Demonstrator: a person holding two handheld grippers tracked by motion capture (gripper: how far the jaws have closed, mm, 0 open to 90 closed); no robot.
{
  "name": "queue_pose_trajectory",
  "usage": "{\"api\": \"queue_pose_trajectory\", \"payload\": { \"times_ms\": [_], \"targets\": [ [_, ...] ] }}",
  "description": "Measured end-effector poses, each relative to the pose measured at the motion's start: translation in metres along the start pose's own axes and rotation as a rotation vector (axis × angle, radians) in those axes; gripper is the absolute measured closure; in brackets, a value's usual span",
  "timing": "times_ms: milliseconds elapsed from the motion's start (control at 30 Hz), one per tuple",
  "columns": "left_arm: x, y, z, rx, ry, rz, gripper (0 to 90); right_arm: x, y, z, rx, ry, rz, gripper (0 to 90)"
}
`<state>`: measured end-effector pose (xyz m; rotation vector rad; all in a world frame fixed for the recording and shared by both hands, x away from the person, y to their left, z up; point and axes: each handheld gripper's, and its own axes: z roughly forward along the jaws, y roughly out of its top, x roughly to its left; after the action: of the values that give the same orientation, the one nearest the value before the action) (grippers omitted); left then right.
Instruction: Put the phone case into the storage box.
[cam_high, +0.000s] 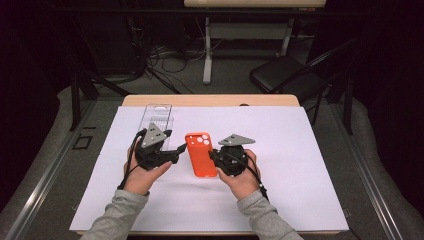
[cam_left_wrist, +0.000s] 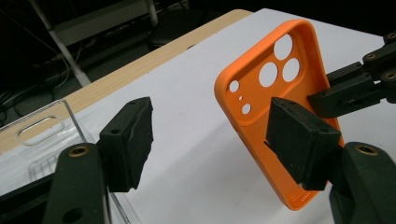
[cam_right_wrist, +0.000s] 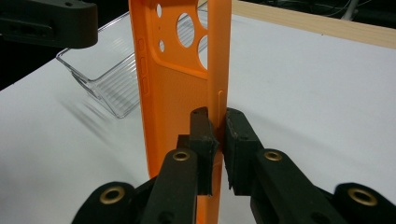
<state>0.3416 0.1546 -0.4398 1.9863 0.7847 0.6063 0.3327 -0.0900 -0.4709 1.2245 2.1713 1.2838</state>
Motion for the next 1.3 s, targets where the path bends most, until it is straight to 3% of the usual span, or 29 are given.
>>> {"api": "queue_pose_trajectory", "payload": {
  "times_ms": [300,567,1100,1300],
  "targets": [
    [-0.005,0.001,0.0,0.03,0.059,0.072,42.9,0.004,-0.001,0.004,0.013,0.001,-0.015,82.9],
    [-0.009,0.0,0.003,0.033,0.047,0.12,49.7,0.008,-0.003,0.005,0.013,0.008,-0.034,82.9],
    [-0.016,-0.001,0.005,0.072,0.102,0.215,59.9,0.014,-0.005,0.007,0.02,0.021,-0.05,82.9],
    [-0.017,-0.002,0.007,0.09,0.095,0.237,65.4,0.015,-0.006,0.007,0.022,0.024,-0.05,82.9]
  ]
}}
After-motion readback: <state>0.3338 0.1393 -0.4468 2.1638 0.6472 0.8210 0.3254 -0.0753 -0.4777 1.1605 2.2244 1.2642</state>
